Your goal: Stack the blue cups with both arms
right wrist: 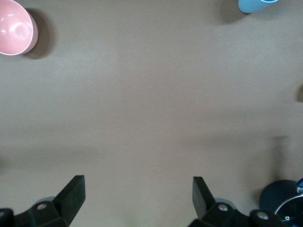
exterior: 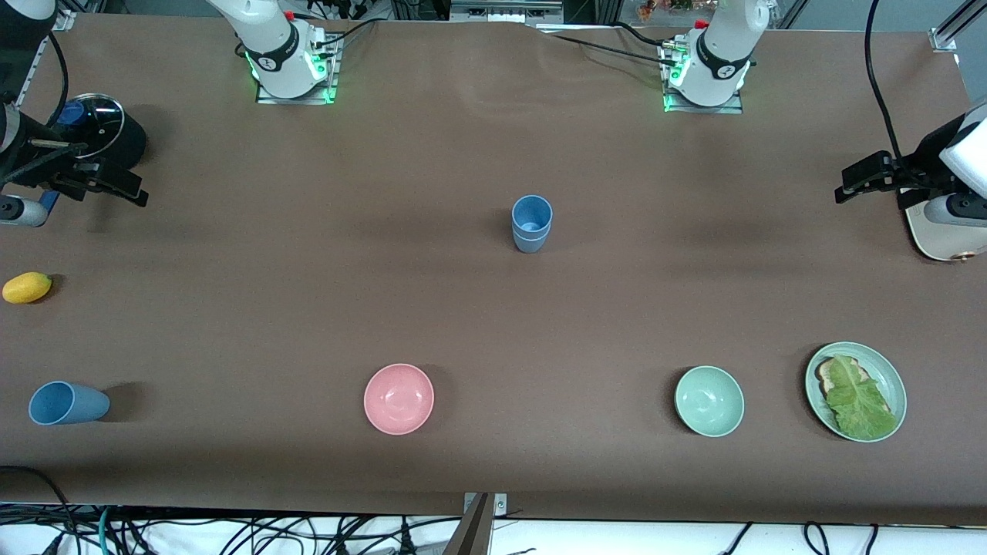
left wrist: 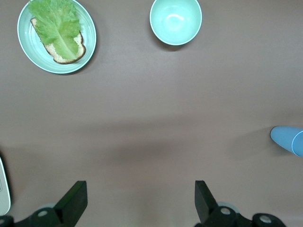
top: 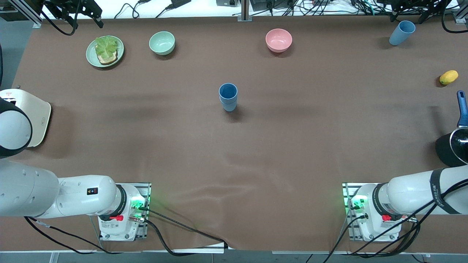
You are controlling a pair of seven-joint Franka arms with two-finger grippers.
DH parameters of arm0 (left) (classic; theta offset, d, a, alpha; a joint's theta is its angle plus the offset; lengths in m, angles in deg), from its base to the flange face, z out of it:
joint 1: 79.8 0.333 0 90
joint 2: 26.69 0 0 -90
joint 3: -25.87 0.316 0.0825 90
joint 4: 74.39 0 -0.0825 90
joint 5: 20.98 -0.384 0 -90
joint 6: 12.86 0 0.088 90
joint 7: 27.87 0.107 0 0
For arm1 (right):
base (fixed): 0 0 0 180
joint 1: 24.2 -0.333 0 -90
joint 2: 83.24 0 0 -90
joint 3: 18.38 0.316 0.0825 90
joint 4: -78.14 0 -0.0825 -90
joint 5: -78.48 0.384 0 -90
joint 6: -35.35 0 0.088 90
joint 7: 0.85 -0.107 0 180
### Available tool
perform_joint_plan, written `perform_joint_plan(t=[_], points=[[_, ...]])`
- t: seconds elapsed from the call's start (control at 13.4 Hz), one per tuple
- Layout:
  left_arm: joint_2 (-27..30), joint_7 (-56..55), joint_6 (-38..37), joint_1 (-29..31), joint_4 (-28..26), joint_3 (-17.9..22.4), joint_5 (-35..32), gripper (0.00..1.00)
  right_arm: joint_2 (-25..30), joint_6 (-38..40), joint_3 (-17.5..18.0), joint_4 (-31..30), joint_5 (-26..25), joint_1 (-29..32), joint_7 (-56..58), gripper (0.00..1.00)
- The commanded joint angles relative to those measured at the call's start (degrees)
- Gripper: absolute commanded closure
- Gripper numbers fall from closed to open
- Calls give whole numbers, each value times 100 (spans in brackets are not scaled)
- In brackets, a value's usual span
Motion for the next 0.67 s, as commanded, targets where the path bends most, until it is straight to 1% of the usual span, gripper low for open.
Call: perform_joint_plan(t=[0.0,0.6], points=[[-46,63,-113,40,150,-29,-38,0,-33,-45,45,-36,49,104,134,0],[-46,90,-113,49,167,-37,-38,0,-25,-107,89,-27,14,78,46,0]])
